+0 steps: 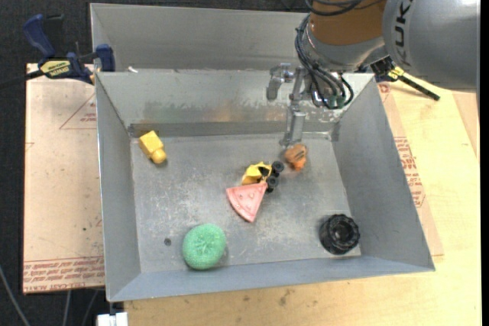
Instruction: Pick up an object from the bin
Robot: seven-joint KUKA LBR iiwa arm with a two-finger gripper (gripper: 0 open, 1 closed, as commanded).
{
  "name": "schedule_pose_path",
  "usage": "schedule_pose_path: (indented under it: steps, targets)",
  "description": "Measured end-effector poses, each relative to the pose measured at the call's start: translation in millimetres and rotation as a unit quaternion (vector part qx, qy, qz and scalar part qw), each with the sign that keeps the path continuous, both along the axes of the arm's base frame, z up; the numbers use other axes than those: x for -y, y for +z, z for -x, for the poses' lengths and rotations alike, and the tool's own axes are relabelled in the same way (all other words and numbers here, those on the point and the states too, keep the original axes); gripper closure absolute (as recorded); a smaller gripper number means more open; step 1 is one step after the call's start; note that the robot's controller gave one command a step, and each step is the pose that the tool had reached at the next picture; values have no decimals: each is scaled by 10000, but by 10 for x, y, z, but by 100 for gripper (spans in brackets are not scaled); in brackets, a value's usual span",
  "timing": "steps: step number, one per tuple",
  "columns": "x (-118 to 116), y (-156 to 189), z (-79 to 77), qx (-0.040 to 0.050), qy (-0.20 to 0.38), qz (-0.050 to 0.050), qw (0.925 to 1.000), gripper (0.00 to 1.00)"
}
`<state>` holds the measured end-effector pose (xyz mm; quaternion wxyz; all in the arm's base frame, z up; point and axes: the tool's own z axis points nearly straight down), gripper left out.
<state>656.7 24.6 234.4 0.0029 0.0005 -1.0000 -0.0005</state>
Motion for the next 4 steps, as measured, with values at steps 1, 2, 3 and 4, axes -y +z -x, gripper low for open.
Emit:
schedule_pose_path:
  steps: [1, 2, 3, 4]
  targets:
    - [1, 56, -13, 44, -3, -1, 10000, 0]
    - [-50, -400, 98, 49, 826, -1, 9966, 0]
    - [-95, -621, 268, 38, 2822, -7, 9593, 0]
    - [-77, -783, 399, 44, 3327, -12, 9430, 0]
